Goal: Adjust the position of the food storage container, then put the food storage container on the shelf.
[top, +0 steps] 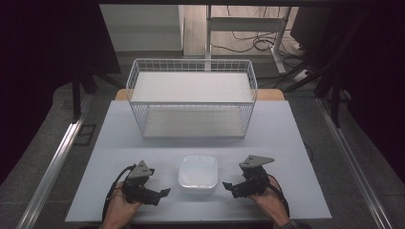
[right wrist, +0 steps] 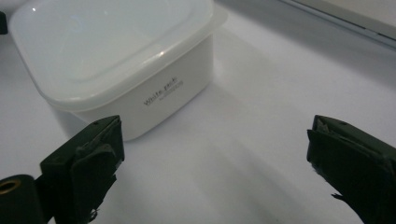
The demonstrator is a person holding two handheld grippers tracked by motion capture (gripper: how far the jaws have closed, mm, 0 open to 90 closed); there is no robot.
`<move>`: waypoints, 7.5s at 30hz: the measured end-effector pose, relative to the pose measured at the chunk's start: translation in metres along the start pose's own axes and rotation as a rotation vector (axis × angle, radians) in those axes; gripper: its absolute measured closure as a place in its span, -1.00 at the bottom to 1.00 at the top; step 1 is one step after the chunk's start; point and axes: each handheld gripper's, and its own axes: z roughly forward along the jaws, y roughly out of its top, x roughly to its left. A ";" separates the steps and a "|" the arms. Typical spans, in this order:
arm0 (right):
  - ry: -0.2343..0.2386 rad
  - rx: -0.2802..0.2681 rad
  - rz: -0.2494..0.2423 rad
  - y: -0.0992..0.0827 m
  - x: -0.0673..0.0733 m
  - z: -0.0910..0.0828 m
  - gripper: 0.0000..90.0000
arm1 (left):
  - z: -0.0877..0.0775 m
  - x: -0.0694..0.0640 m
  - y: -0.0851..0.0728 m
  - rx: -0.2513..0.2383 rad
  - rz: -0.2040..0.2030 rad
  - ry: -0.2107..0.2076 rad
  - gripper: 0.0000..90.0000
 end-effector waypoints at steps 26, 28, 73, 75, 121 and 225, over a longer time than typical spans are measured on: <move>0.018 -0.022 0.016 0.027 0.020 0.002 -0.96 | 0.005 -0.008 0.031 -0.031 -0.005 -0.093 -0.90; 0.031 -0.018 0.020 0.031 0.022 0.004 -0.87 | 0.008 -0.009 0.036 -0.021 0.009 -0.087 -0.86; 0.065 -0.013 0.267 0.038 0.029 -0.006 0.74 | 0.006 -0.014 0.049 -0.057 -0.166 -0.131 0.77; 0.047 -0.026 0.257 0.039 0.030 -0.005 0.74 | 0.008 -0.013 0.048 -0.062 -0.171 -0.119 0.77; 0.025 -0.234 0.117 0.125 0.018 -0.037 0.74 | -0.050 0.003 0.120 -0.238 -0.105 -0.049 0.79; -0.169 -0.232 0.158 0.282 -0.058 -0.008 0.27 | -0.043 0.090 0.266 -0.284 -0.192 0.103 0.31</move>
